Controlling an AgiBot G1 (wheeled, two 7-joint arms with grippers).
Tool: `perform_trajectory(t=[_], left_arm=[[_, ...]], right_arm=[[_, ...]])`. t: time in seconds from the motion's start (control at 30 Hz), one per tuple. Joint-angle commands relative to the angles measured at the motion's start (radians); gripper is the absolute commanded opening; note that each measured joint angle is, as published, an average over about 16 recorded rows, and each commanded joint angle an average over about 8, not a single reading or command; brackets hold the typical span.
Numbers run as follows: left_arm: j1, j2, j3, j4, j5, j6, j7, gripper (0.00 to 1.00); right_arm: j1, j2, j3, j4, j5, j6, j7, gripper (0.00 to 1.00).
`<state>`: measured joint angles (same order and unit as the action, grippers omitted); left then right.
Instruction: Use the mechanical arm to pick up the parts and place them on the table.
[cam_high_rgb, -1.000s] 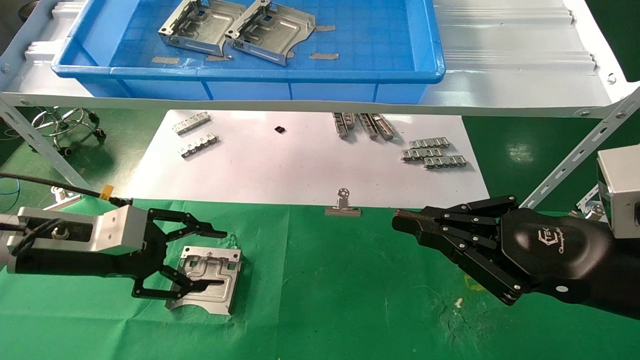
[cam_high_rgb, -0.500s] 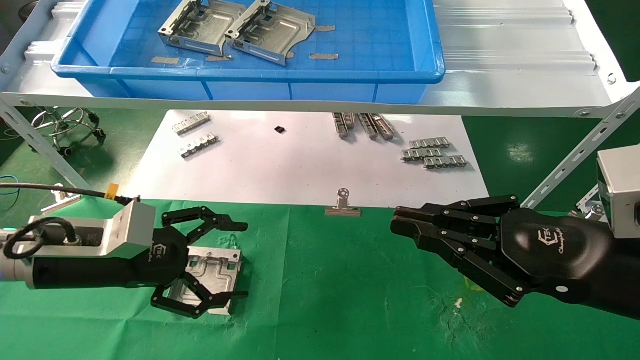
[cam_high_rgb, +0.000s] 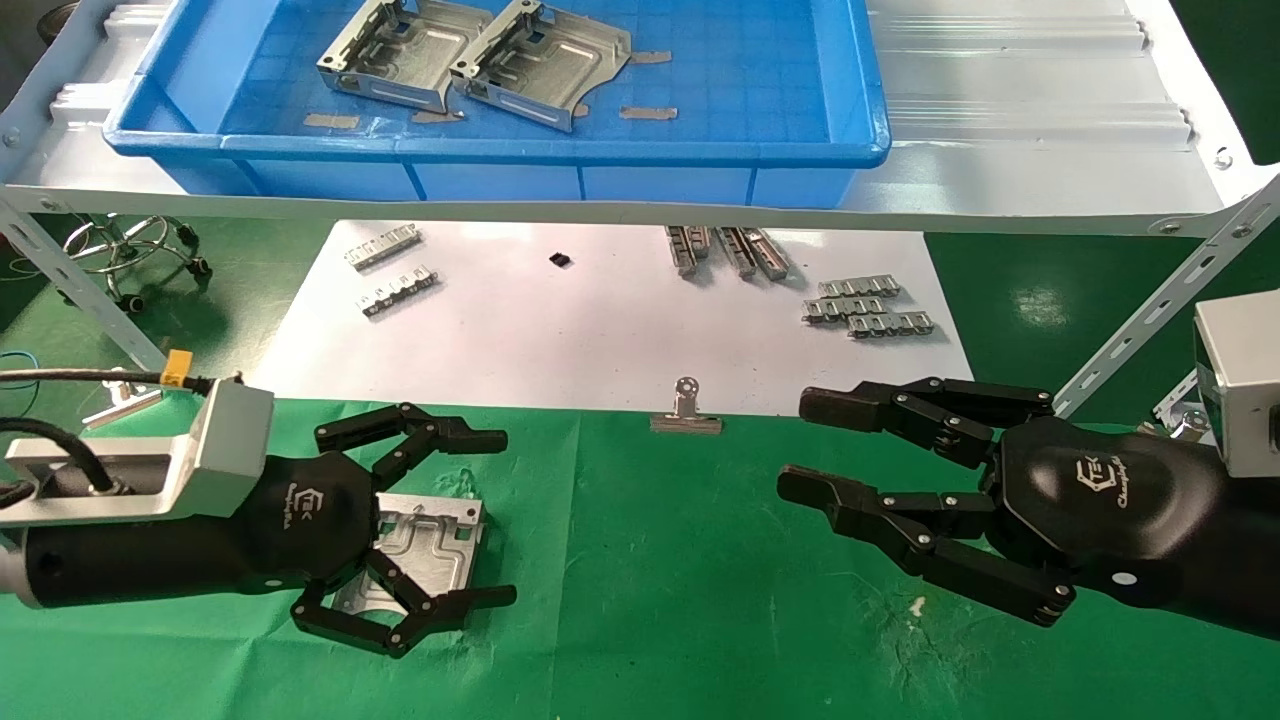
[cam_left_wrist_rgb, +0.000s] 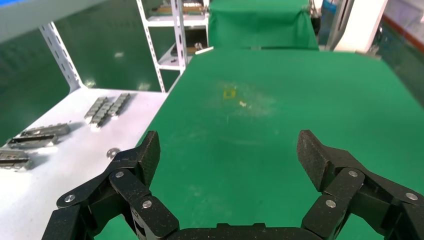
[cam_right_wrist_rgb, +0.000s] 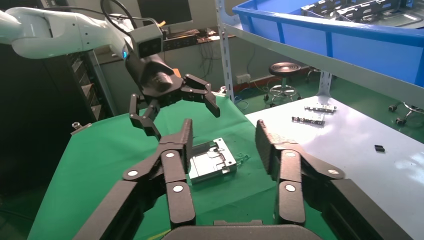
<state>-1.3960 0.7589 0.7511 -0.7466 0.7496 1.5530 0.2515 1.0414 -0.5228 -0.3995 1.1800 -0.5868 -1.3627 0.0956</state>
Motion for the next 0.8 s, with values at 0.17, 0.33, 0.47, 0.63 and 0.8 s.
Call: perform_trajectory(t=[0.17, 0.33, 0.47, 0.63, 0.8], left_arm=[[0.069, -0.032, -0.101, -0.115, -0.004, -0.012, -0.094, 1.0], [0.126, -0.058, -0.184, -0.21, -0.007, -0.022, -0.172, 1.0], [0.171, -0.079, -0.251, -0.287, -0.01, -0.031, -0.234, 1.0], [0.228, -0.105, -0.335, -0.382, -0.013, -0.041, -0.312, 1.0], [0.285, -0.131, -0.417, -0.476, -0.017, -0.051, -0.389, 1.0]], right_arm=[[0.0, 0.0, 0.0, 0.0, 0.0, 0.0, 0.0, 1.0], [0.0, 0.0, 0.0, 0.0, 0.0, 0.0, 0.0, 1.0], [0.0, 0.0, 0.0, 0.0, 0.0, 0.0, 0.0, 1.0], [0.0, 0.0, 0.0, 0.0, 0.0, 0.0, 0.0, 1.0], [0.0, 0.0, 0.0, 0.0, 0.0, 0.0, 0.0, 1.0]])
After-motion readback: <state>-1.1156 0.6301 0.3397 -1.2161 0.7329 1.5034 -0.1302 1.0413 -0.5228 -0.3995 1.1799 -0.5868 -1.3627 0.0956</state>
